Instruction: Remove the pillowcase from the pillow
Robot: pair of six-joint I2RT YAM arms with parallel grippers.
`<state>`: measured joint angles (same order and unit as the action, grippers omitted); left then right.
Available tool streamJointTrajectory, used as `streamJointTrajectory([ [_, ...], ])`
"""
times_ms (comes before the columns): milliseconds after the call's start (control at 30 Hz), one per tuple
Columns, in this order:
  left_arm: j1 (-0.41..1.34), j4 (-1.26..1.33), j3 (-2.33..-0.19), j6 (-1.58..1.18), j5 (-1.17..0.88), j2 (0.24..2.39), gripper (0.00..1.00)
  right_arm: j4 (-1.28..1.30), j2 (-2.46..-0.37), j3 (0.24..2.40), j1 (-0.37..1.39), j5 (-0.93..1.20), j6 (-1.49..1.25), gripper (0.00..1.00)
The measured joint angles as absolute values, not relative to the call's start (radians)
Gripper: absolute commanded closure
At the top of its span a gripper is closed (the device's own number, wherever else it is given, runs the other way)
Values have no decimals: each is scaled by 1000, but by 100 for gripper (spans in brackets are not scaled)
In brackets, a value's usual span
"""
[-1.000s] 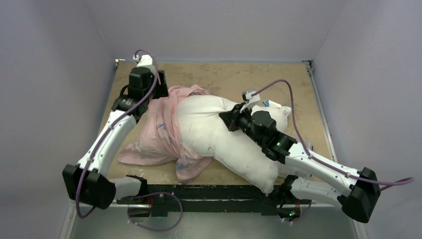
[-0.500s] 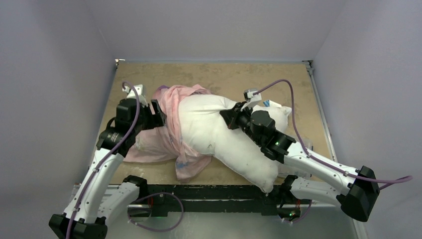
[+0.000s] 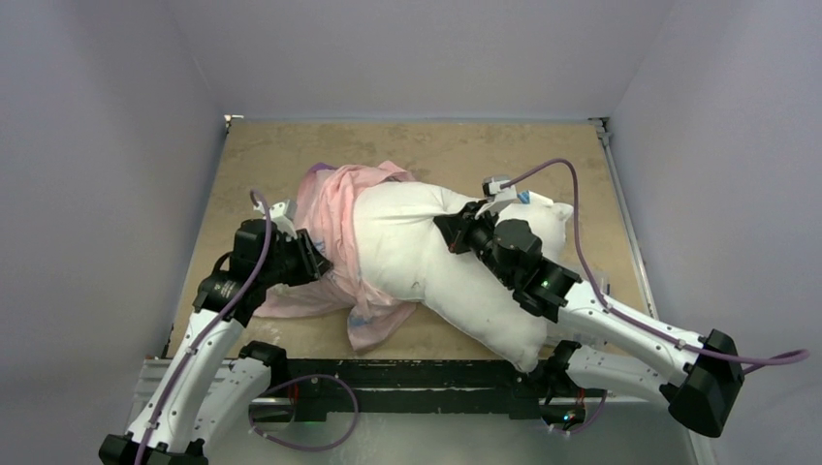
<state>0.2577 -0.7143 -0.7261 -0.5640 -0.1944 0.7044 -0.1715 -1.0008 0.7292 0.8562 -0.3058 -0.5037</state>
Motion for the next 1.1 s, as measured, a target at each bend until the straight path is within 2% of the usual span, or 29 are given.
streamJointTrajectory([
  [33, 258, -714, -727, -565, -193, 713, 94, -167, -993, 728, 856, -313, -504, 100],
  [67, 258, -714, -727, -565, -187, 722, 100, -162, -986, 728, 856, -325, -504, 100],
  [400, 271, -682, -839, -556, 6, 821, 100, 13, -797, 728, 857, -468, -558, 100],
  [667, 272, -551, -952, -503, 177, 1033, 100, 79, -622, 729, 859, -480, -574, 100],
  [900, 85, -474, -997, -478, 176, 1132, 100, 140, -566, 729, 864, -467, -571, 100],
  [1100, -57, -472, -991, -449, 106, 1226, 100, 115, -564, 729, 863, -357, -497, 100],
])
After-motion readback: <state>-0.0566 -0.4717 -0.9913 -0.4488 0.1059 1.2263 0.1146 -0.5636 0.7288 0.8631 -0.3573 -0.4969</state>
